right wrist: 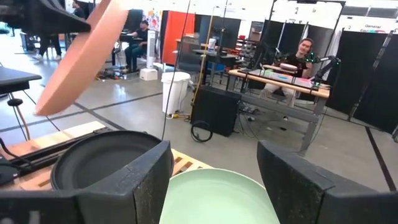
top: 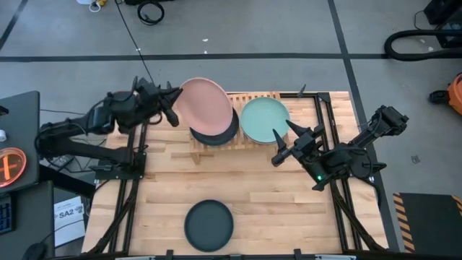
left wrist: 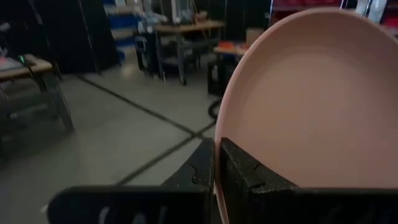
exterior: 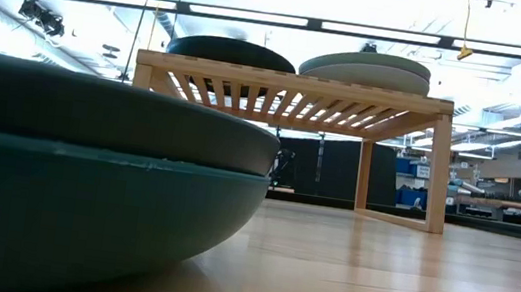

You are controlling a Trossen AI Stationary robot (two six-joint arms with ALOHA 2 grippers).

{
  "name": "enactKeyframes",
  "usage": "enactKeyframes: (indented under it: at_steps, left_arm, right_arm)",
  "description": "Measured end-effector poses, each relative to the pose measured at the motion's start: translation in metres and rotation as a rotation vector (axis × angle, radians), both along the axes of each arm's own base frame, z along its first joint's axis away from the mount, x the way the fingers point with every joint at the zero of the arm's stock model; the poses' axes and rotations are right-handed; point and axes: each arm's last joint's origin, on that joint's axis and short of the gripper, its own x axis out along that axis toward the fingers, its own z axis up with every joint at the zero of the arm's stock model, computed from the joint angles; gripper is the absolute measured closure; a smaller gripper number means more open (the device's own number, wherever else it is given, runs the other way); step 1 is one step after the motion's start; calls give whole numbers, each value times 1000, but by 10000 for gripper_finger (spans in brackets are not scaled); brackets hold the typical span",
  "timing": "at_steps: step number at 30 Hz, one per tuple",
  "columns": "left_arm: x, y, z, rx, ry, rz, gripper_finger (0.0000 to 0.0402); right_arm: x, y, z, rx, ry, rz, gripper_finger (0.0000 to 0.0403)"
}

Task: Place and stack plates onto a shelf
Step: Stack the pink plate on top of the black plate on shelf

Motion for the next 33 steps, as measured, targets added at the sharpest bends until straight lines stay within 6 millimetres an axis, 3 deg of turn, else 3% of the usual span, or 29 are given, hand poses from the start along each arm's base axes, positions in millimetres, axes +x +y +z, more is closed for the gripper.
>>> enactKeyframes:
  at_steps: [8,20,26,33]
  left_arm:
    - [23,32,7,-107,160,-85,382]
    - [64,91,-36,-353,369,-157,381]
    - [67,105,-54,-433,462,-120,381]
    - [65,108,-56,-443,470,-105,381]
  right_arm:
    - [0,0,0,-3,-2,3,159]
    - [0,0,0,-3,2,0,159]
    - [1,0,-1,-7,9,0,159]
    - [1,0,-1,-7,9,0,159]
